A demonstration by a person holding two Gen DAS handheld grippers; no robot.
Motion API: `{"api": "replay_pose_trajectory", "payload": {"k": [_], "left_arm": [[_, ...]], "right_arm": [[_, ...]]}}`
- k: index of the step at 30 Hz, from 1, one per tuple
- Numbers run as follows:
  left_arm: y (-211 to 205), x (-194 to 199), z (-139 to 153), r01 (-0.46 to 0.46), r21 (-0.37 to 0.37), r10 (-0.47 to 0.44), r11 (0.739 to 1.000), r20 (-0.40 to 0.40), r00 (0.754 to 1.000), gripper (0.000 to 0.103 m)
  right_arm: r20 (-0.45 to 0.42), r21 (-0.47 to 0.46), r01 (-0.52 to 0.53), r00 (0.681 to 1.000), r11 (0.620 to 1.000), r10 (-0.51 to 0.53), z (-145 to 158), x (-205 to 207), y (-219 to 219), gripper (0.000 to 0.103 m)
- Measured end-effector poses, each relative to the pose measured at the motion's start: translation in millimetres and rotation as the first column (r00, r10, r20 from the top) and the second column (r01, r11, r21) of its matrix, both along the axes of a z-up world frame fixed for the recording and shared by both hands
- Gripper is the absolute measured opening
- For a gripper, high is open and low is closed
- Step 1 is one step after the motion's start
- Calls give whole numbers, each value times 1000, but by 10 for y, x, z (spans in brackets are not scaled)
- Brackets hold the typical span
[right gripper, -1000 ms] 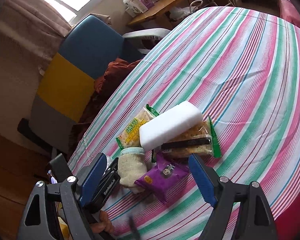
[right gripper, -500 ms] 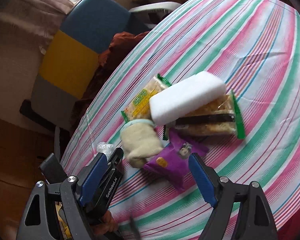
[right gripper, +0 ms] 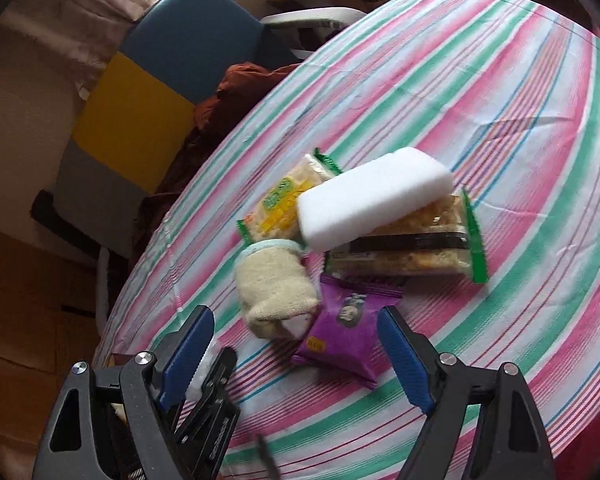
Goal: Organize objects
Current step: 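Grasp the second purple snack packet with the right tool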
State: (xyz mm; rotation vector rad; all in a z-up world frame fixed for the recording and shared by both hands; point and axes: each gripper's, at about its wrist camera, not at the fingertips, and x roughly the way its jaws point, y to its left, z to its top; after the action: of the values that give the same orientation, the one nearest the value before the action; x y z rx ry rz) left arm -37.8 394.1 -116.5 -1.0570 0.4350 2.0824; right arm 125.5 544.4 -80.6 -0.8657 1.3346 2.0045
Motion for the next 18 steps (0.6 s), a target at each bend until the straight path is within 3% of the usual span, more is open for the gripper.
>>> {"api": "replay_pose_trajectory", "payload": {"k": [4, 7, 12, 18], "left_arm": [[-133, 131, -1, -10, 11, 10, 1000, -8, 1000, 36], [-223, 195, -1, -6, 20, 6, 1000, -5, 1000, 36], [-311, 239, -9, 6, 30, -6, 1000, -3, 1000, 36], [-357, 227, -25, 19, 48, -19, 999, 3, 1000, 37]], "right_arm": [[50, -12, 13, 999, 1000, -12, -76, 0, 27, 85], [111, 9, -17, 994, 1000, 15, -102, -70, 2, 75], [193, 25, -51, 980, 998, 45, -159, -151, -12, 67], [262, 45, -73, 963, 996, 58, -214, -209, -5, 67]]}}
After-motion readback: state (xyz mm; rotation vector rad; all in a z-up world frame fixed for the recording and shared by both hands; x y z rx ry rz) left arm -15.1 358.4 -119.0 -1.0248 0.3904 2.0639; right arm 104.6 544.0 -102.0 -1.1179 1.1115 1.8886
